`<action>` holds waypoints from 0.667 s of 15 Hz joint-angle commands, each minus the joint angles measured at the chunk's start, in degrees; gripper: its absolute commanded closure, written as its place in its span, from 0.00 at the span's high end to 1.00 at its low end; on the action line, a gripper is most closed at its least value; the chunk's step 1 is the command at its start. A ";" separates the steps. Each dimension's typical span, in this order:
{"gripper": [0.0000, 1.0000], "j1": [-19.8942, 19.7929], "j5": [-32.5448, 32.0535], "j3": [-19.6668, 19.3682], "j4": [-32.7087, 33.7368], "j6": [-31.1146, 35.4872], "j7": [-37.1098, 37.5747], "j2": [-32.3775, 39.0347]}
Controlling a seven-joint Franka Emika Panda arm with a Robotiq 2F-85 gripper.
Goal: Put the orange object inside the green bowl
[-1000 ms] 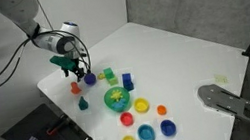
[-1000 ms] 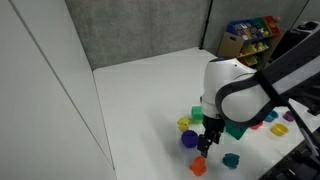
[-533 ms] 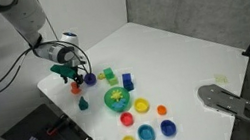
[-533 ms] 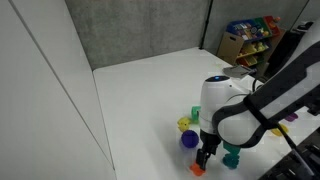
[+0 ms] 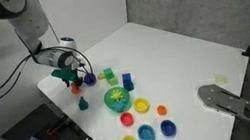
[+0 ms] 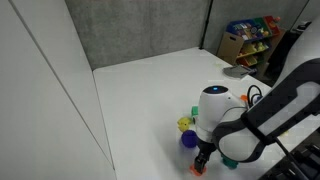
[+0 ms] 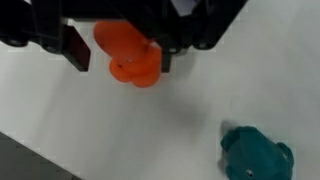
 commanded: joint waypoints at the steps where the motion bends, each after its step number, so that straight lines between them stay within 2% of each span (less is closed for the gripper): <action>1: 0.42 0.68 -2.10 -0.15 0.87 1.21 0.03 0.11; 3: 0.27 0.35 -2.04 0.69 0.41 1.03 -0.16 -1.16; 5: 0.21 0.09 -1.80 1.71 -0.20 0.26 -0.33 -3.18; 7: 0.08 -0.80 -0.81 3.39 -0.91 -0.55 -0.82 -5.79; 8: 0.08 -1.13 -0.47 4.01 -1.22 -0.91 -0.93 -7.24; 10: 0.00 -0.91 -0.69 3.87 -1.92 -1.44 -0.24 -10.52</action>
